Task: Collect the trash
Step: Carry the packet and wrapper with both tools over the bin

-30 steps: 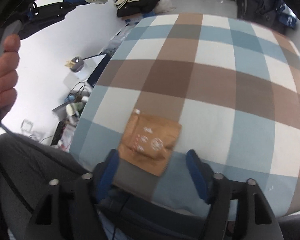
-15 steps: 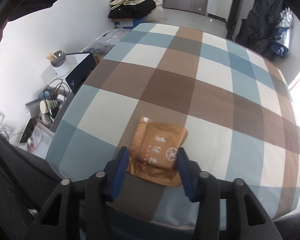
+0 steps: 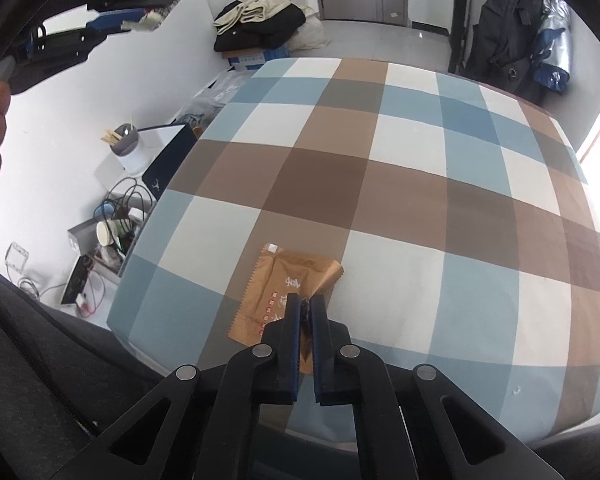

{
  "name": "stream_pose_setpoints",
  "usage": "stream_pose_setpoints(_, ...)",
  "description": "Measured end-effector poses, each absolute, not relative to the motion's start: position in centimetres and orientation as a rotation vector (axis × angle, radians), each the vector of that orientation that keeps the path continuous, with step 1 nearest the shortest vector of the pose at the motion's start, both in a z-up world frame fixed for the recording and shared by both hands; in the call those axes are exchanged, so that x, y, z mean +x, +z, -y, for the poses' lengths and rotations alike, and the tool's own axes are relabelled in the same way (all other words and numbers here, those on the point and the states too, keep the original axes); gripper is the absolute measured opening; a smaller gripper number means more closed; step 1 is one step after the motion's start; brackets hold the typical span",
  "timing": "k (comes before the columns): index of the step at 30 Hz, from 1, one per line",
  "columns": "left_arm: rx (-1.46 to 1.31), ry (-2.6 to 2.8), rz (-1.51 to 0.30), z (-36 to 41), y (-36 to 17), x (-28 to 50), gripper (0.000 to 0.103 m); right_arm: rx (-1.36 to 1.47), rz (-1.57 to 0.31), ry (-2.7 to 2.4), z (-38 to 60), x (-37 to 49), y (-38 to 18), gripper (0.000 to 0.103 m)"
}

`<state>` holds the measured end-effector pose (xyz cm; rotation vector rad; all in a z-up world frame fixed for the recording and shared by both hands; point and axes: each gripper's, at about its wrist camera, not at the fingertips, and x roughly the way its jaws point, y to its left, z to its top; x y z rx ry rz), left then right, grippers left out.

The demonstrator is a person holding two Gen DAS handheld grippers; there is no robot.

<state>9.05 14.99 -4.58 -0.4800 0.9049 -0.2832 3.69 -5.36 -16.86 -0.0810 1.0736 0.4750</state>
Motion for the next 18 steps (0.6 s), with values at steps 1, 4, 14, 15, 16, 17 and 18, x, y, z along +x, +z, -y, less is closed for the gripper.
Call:
stream_pose_setpoints(1,-0.479,-0.284,-0.906,-14.9,-4.6,9.1,0.012,-0.065,-1.073,0.477,5.7,3.7,-16.6,0.003)
stream_pose_setpoints(4,-0.467,-0.287,-0.899,-14.6,-4.5,8.9,0.012,-0.026,-1.061,0.490,6.6,3.7,-15.8,0.002)
stream_pose_setpoints(14,-0.390,-0.355,-0.911,-11.0,-4.7,9.2,0.012,0.092,-0.899,0.502,12.9,2.6,-8.3,0.002)
stream_pose_setpoints(15,-0.371,-0.368,-0.909,-10.3,-4.6,9.3,0.012,0.103,-0.875,0.500,13.7,2.5,-7.4,0.002)
stream_pose_setpoints(16,-0.342,-0.381,-0.906,-9.3,-4.5,9.5,0.012,0.115,-0.849,0.499,14.8,2.3,-6.2,0.002)
stream_pose_setpoints(17,-0.312,-0.399,-0.903,-8.2,-4.4,9.6,0.012,0.126,-0.826,0.495,15.7,2.1,-5.3,0.002)
stream_pose_setpoints(18,-0.290,-0.417,-0.901,-7.1,-4.2,9.7,0.012,0.141,-0.795,0.491,17.0,1.9,-4.0,0.002)
